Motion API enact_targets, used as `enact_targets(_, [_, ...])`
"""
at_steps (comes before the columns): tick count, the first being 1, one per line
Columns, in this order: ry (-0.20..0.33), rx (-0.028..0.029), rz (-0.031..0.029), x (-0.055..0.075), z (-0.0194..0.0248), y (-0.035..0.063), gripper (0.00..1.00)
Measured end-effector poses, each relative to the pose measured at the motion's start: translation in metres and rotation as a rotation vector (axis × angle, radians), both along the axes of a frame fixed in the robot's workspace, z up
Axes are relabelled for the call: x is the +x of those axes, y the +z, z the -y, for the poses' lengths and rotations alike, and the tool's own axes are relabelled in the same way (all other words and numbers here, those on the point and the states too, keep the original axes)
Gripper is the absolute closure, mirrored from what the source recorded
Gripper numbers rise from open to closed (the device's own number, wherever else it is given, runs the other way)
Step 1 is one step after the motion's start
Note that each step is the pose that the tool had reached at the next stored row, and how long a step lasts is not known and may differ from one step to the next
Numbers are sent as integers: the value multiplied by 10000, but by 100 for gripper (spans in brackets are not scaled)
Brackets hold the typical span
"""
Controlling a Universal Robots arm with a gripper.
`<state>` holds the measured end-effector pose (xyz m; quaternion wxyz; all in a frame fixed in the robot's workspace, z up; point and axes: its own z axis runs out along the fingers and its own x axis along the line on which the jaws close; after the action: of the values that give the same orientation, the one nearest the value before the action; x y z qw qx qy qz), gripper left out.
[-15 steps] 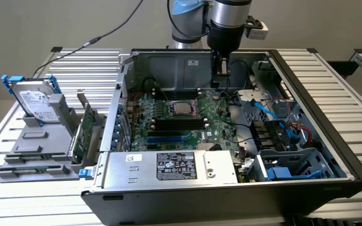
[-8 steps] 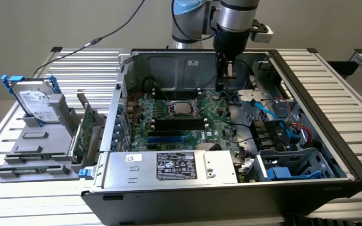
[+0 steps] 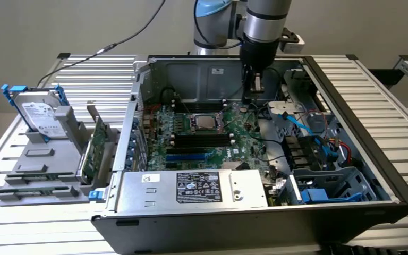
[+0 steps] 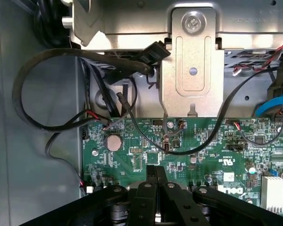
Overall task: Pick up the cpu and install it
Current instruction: 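Close the cpu cover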
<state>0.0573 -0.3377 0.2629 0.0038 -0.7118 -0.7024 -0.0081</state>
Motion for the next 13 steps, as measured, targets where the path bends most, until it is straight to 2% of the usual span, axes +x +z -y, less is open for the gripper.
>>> enact_targets(10, [108, 0, 2, -8, -8, -182, 89])
enact_targets(13, [132, 1, 12, -105, -9, -201, 89])
